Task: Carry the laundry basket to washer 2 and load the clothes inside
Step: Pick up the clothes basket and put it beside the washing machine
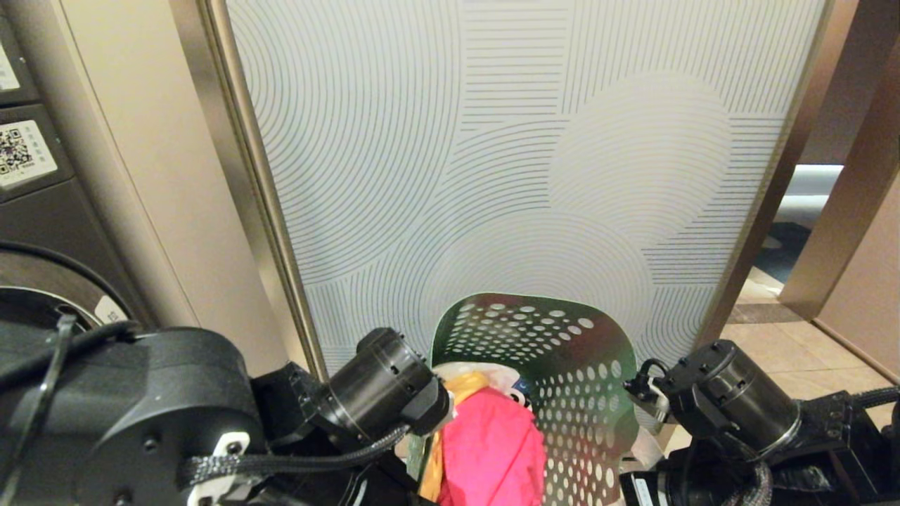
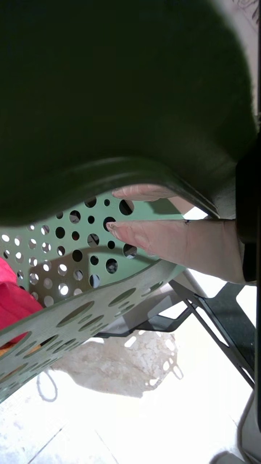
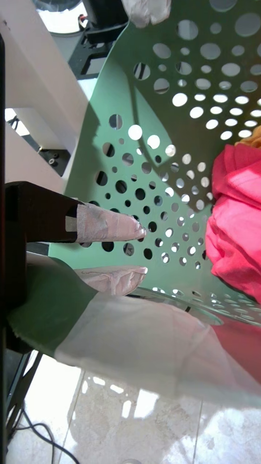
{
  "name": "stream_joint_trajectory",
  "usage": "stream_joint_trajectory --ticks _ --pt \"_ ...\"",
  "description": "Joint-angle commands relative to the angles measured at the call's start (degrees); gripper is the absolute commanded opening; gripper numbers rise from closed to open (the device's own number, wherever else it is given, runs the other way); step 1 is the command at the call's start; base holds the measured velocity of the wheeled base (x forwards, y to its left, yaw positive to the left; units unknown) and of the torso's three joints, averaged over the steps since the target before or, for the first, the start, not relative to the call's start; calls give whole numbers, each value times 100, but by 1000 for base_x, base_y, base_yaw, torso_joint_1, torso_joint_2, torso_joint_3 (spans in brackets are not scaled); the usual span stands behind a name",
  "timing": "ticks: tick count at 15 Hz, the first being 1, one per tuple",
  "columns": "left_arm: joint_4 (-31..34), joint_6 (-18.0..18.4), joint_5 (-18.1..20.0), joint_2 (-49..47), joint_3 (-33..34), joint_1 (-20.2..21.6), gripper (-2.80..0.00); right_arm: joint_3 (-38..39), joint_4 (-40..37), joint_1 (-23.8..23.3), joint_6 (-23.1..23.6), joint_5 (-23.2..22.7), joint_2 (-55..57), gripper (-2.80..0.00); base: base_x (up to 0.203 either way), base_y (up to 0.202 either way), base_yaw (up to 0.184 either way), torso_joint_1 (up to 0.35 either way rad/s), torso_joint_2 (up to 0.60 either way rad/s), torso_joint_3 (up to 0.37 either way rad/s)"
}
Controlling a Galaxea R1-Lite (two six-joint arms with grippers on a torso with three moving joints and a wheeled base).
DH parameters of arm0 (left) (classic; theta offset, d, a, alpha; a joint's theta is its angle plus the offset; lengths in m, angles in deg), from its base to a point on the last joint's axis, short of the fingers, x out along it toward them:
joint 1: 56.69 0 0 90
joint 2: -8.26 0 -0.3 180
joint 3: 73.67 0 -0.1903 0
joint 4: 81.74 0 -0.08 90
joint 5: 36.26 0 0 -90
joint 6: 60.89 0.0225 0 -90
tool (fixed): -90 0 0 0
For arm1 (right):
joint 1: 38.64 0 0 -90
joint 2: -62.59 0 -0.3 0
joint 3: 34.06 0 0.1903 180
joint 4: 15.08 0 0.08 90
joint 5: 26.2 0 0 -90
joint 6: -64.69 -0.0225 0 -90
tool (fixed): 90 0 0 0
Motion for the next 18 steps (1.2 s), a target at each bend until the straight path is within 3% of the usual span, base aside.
stream_joint_trajectory --ticks 1,10,18 --pt "22 -17 7 1 5 -15 -280 43 -9 18 -40 -9 -21 -280 0 0 0 0 4 32" --pt "-39 -85 7 -18 5 -23 -280 183 0 78 39 0 -38 -280 0 -2 5 0 0 0" --pt "-30 -105 -1 17 49 -23 -280 192 0 80 39 -9 -30 -280 2 -7 165 2 3 4"
